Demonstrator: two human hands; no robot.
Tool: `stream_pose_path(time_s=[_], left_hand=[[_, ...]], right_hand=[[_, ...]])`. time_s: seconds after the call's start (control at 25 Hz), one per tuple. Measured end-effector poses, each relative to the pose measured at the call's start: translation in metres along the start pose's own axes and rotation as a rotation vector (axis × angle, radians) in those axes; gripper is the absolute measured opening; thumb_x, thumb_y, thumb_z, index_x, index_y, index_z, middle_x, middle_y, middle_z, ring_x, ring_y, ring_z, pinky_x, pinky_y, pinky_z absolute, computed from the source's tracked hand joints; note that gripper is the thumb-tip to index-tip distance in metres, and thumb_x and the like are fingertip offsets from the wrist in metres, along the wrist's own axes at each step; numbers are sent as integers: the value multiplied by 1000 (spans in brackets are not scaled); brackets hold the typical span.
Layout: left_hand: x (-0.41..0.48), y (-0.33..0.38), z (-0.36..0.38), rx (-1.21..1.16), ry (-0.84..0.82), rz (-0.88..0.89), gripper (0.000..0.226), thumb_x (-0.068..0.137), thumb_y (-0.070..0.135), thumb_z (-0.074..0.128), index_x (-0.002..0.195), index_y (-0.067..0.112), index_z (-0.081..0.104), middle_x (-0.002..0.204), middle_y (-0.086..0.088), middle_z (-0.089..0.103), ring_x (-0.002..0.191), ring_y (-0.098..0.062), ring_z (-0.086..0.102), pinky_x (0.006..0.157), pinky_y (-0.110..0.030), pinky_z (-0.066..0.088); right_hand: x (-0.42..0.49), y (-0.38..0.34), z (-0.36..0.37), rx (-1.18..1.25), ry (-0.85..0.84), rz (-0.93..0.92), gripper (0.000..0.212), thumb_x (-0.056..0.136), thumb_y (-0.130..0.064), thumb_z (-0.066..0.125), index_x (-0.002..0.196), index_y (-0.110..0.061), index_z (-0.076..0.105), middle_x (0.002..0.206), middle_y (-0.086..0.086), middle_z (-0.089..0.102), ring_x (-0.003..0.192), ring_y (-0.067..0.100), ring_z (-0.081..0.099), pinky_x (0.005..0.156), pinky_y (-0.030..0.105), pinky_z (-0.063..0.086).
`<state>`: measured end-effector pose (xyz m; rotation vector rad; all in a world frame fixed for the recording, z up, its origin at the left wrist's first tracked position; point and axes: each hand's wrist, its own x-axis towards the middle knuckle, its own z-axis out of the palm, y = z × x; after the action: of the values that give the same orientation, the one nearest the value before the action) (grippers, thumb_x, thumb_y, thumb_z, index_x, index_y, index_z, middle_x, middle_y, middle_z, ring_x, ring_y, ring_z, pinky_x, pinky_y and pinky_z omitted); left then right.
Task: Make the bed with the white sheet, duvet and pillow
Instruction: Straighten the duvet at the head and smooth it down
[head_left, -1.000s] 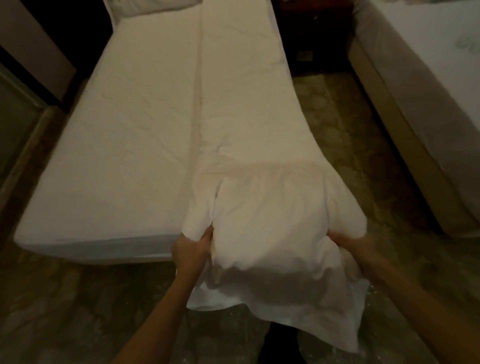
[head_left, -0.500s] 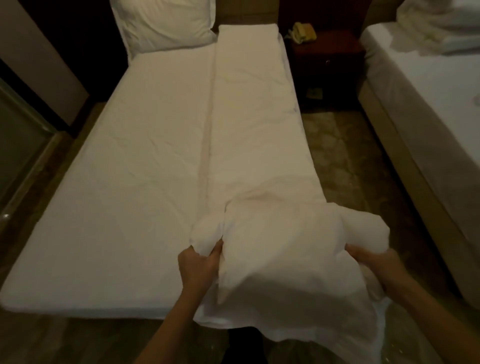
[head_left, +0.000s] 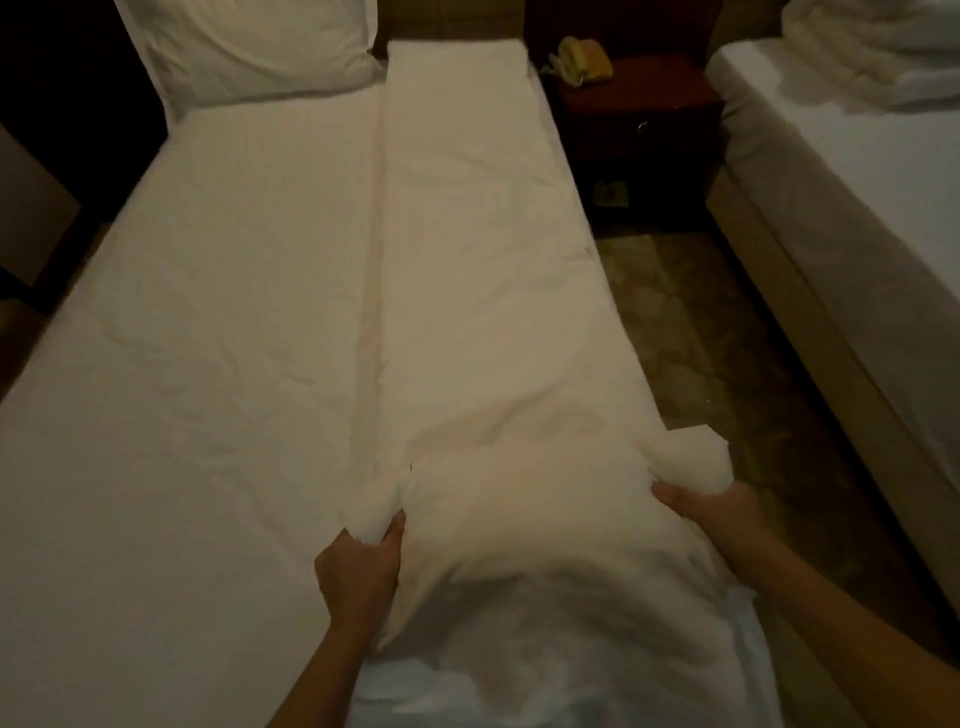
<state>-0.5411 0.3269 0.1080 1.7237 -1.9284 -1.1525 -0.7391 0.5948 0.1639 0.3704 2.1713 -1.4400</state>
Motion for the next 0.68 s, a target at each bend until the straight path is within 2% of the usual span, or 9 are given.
stream_pose_path(time_s=[0.12, 0.24, 0.32, 0.36, 0.44, 0.48, 0.52, 0.6, 0.68], left_hand=[[13, -14, 39, 30, 94, -6, 60, 74, 48, 75, 95, -7, 66, 94, -27, 67, 86, -38, 64, 74, -41, 53], [11, -26, 54, -22, 125, 60, 70, 64, 57, 67, 89, -9, 67, 87, -26, 68, 79, -36, 66, 67, -36, 48], [12, -25, 51, -2, 86, 68, 77, 63, 61, 65, 101, -7, 64, 97, -25, 67, 90, -36, 63, 78, -36, 48], [9, -26, 47, 87, 106, 93, 77, 67, 60, 66, 109, -4, 58, 106, -23, 63, 99, -36, 59, 87, -42, 47], [-5, -24, 34, 239, 271, 320, 65, 77, 48, 65, 116, -1, 47, 115, -21, 52, 109, -36, 47, 95, -50, 38], [-16, -24, 28, 241, 344, 494, 58, 80, 41, 62, 117, 1, 45, 118, -19, 49, 112, -35, 44, 96, -50, 34], [-27, -25, 23, 224, 349, 678, 51, 84, 37, 58, 119, 3, 44, 121, -17, 49, 116, -33, 42, 97, -49, 33], [-44, -34, 23, 229, 119, 1044, 43, 94, 38, 47, 127, 12, 45, 132, -11, 49, 127, -29, 40, 103, -50, 28], [-51, -46, 26, 330, -157, 1225, 69, 90, 59, 44, 144, 18, 31, 149, -8, 34, 137, -33, 30, 110, -55, 19]], right_hand=[[42, 20, 23, -24, 23, 8, 66, 78, -15, 76, 131, 7, 44, 135, 22, 49, 120, 34, 49, 86, 29, 39], [59, 38, 32, -70, 19, 44, 72, 76, -21, 77, 133, 4, 43, 135, 21, 49, 121, 33, 49, 87, 30, 38], [59, 38, 30, -193, 88, -12, 84, 71, -28, 80, 138, -1, 36, 139, 19, 45, 125, 35, 45, 94, 36, 39], [53, 33, 26, -342, 166, -104, 90, 70, -31, 81, 140, -4, 33, 141, 19, 41, 127, 36, 41, 99, 42, 38], [34, 28, 19, -608, 296, -486, 79, 79, -37, 74, 140, -8, 35, 141, 17, 39, 128, 36, 37, 103, 51, 34], [19, 27, 20, -666, 253, -710, 64, 86, -42, 63, 137, -9, 41, 139, 14, 43, 125, 35, 41, 101, 51, 35], [3, 31, 24, -716, 126, -872, 55, 92, -48, 49, 133, -12, 47, 137, 8, 47, 122, 34, 45, 101, 49, 37], [-23, 46, 37, -894, -103, -1020, 67, 91, -66, 29, 137, -19, 44, 139, 2, 44, 124, 33, 46, 106, 46, 32], [-33, 68, 45, -1118, -160, -1099, 94, 77, -83, 29, 148, -22, 24, 147, 13, 34, 132, 37, 32, 110, 52, 21]])
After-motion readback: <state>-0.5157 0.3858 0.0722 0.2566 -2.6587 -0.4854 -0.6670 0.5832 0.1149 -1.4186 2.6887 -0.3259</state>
